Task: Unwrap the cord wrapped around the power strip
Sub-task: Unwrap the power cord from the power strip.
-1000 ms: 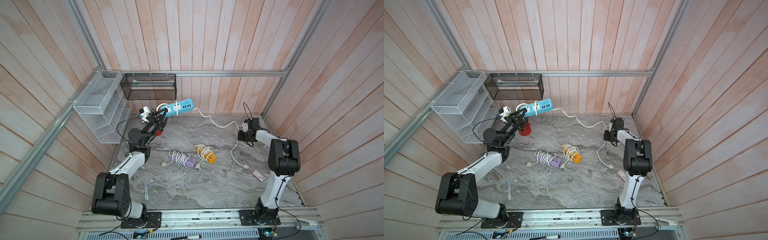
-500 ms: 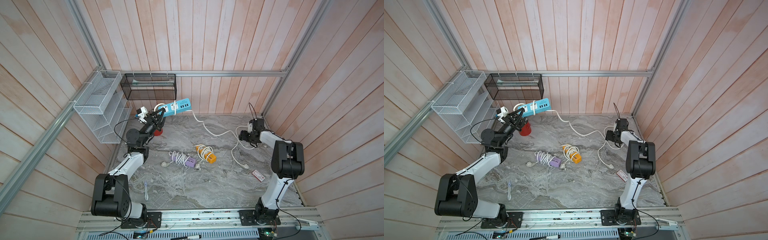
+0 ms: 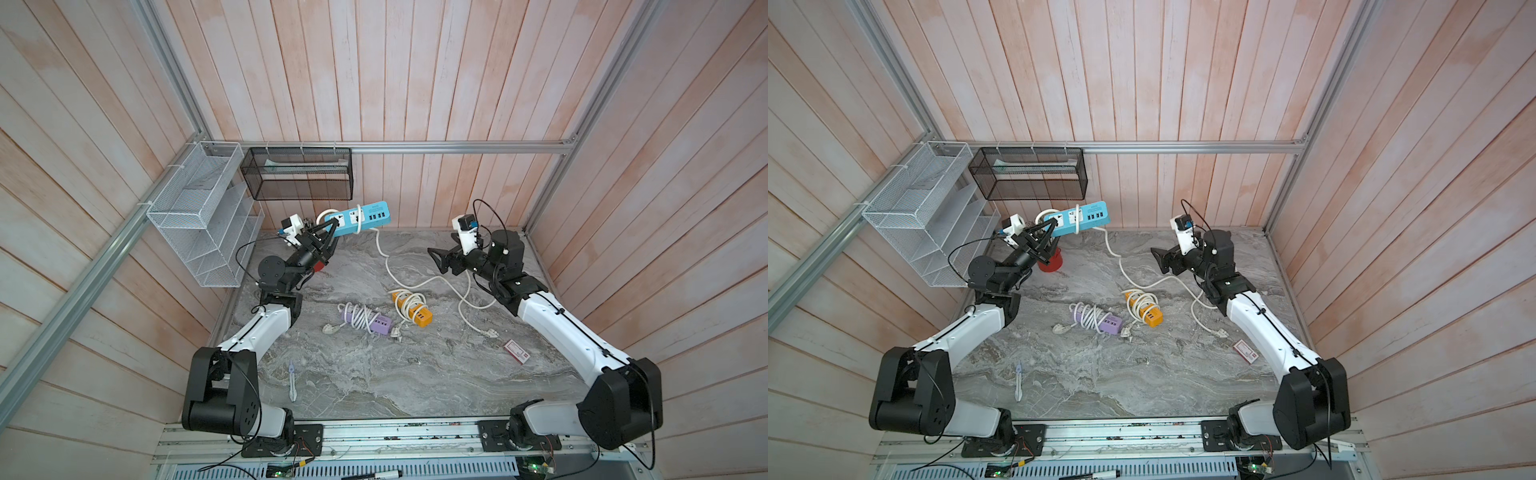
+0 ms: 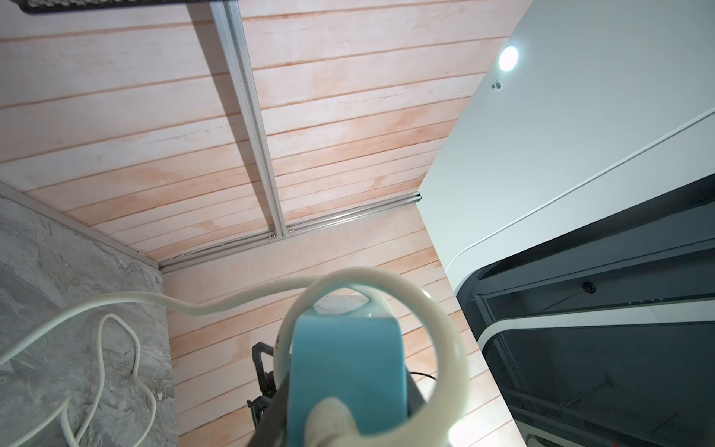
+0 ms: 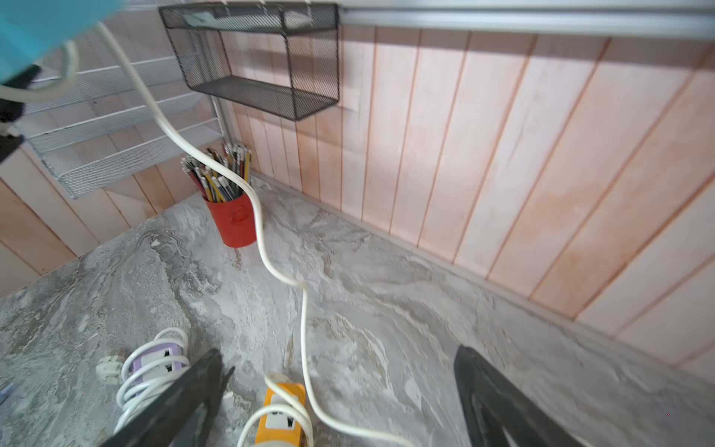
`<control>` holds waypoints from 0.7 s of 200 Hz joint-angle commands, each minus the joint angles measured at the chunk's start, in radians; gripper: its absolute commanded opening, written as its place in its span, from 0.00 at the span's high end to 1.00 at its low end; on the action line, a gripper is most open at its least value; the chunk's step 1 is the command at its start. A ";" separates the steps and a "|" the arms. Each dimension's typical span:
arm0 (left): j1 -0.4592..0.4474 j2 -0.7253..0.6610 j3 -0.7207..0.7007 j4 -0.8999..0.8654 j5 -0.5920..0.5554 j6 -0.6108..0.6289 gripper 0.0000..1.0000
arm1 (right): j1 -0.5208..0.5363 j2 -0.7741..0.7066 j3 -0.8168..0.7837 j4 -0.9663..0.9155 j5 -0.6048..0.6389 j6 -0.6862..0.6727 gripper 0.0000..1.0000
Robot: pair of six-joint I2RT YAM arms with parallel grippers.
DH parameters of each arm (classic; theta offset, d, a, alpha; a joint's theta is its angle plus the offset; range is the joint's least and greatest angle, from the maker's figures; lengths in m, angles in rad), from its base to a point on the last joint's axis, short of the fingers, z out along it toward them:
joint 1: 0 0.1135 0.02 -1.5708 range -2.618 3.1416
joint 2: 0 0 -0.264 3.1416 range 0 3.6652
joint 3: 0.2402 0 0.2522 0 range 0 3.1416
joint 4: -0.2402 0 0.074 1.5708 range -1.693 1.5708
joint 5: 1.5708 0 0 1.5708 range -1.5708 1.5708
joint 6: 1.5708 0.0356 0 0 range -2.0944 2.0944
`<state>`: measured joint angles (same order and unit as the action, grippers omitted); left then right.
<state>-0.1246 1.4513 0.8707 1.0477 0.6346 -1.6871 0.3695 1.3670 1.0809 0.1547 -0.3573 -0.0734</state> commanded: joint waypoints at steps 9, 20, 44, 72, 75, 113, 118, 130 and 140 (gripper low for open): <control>-0.053 -0.010 0.079 -0.025 0.025 0.029 1.00 | 0.073 0.051 -0.029 0.226 -0.021 -0.082 0.05; -0.068 -0.006 0.086 -0.018 0.025 0.019 1.00 | 0.096 0.075 -0.032 0.281 -0.019 -0.093 0.05; -0.094 -0.005 0.091 -0.008 0.022 -0.003 1.00 | 0.143 0.138 -0.015 0.377 0.001 -0.117 0.05; -0.117 -0.017 0.094 -0.012 0.014 -0.014 1.00 | 0.180 0.205 0.012 0.469 0.018 -0.124 0.07; -0.119 -0.019 0.094 -0.011 0.014 -0.016 1.00 | 0.184 0.209 0.012 0.485 0.021 -0.124 0.07; -0.125 -0.034 0.094 -0.011 0.009 -0.026 1.00 | 0.218 0.276 0.005 0.654 0.082 -0.114 0.15; -0.127 -0.036 0.094 -0.012 0.008 -0.028 1.00 | 0.221 0.284 0.005 0.673 0.091 -0.114 0.16; -0.129 -0.039 0.090 -0.011 0.004 -0.034 1.00 | 0.228 0.303 0.005 0.714 0.110 -0.113 0.18; -0.132 -0.042 0.088 -0.009 0.002 -0.039 1.00 | 0.231 0.322 0.016 0.732 0.113 -0.107 0.20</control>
<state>-0.2455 1.4475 0.9260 0.9985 0.6453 -1.7107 0.5865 1.6520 1.0649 0.7425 -0.2890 -0.1875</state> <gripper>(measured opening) 0.316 0.817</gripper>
